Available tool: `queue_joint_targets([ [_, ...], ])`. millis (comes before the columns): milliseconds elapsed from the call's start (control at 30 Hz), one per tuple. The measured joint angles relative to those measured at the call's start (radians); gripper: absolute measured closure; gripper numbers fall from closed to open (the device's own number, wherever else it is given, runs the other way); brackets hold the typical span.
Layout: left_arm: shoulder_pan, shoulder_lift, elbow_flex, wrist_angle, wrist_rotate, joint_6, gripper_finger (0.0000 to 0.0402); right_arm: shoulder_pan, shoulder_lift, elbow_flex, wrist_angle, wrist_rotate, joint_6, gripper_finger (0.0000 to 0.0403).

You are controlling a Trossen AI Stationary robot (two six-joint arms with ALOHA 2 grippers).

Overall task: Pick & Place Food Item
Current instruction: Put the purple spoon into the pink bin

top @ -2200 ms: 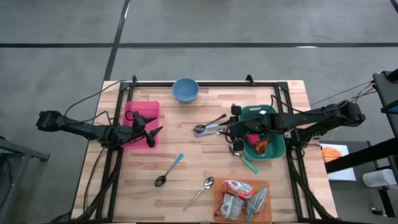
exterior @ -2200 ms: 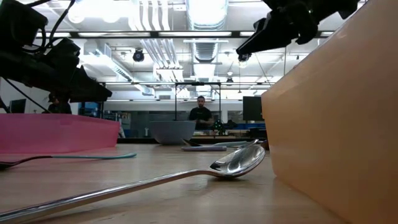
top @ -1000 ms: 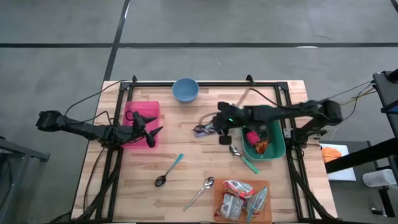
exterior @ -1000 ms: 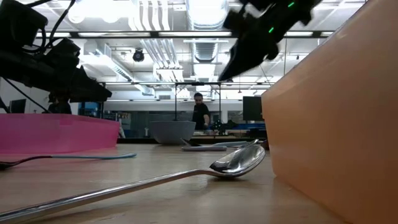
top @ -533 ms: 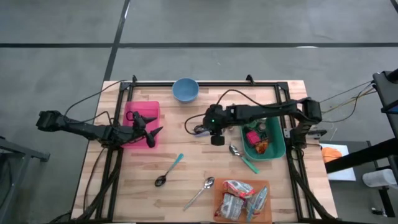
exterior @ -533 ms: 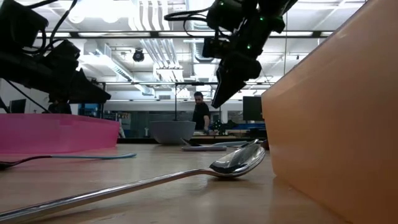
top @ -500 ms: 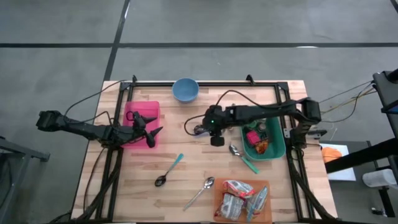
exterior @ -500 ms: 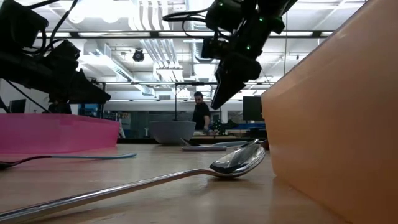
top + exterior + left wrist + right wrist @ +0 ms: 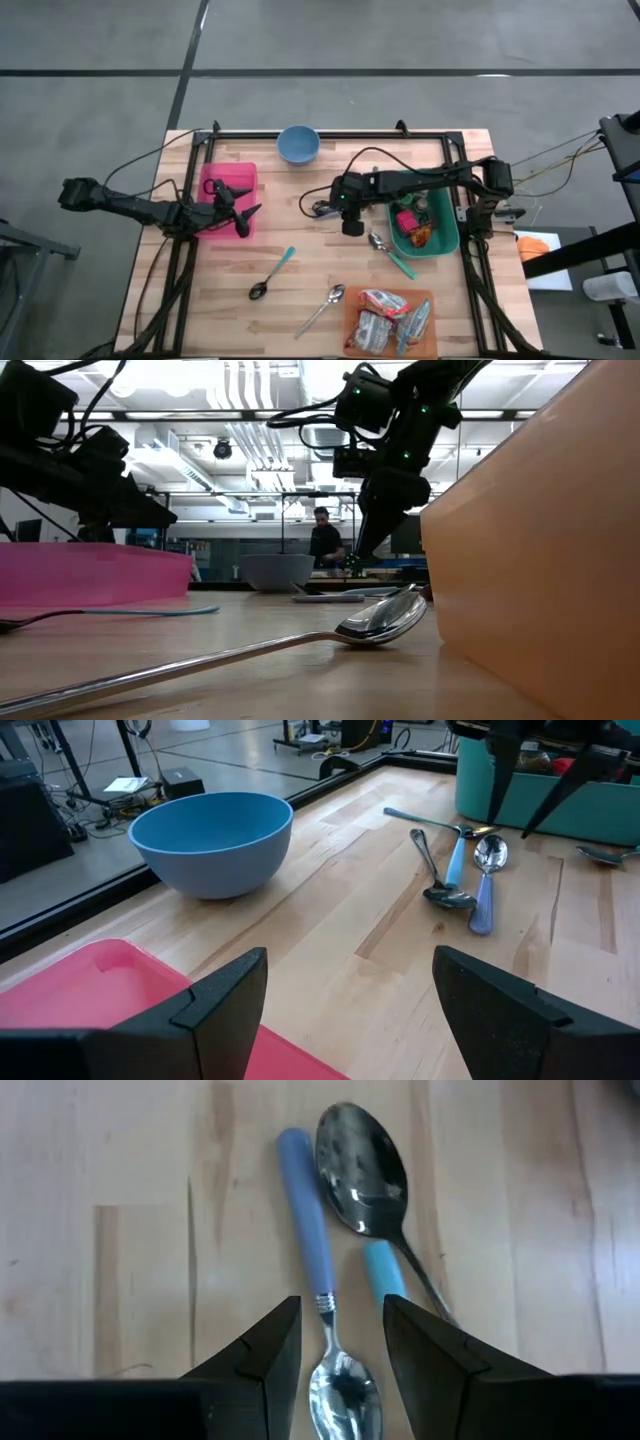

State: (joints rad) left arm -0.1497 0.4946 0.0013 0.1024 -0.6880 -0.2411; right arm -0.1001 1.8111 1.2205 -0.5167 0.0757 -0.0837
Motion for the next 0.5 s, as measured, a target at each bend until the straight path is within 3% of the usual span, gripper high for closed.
queue_joint_targets([
  [300, 0.000, 0.000, 0.000, -0.003, 0.000, 0.000, 0.0116, 0.004, -0.018, 0.009, 0.054, -0.017, 0.051, 0.0258],
  [500, 0.000, 0.000, 0.000, -0.003, 0.000, 0.000, 0.0116, 0.024, -0.021, 0.004, 0.149, -0.101, -0.044, 0.0213],
])
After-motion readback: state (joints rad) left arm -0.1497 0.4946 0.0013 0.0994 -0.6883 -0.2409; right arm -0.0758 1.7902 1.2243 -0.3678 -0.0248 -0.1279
